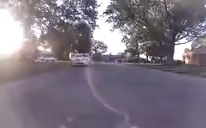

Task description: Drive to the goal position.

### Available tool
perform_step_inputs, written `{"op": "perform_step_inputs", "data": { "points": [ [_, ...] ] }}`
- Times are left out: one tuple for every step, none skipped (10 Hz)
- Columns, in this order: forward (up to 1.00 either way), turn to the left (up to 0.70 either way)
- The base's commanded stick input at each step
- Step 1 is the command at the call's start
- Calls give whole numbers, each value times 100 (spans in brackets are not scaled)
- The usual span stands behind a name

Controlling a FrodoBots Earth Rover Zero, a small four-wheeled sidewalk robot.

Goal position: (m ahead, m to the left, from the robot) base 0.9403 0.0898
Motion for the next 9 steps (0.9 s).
{"op": "perform_step_inputs", "data": {
  "points": [
    [100,2],
    [100,1],
    [100,0],
    [100,0],
    [100,0],
    [100,0],
    [100,0],
    [100,0],
    [100,0]
  ]
}}
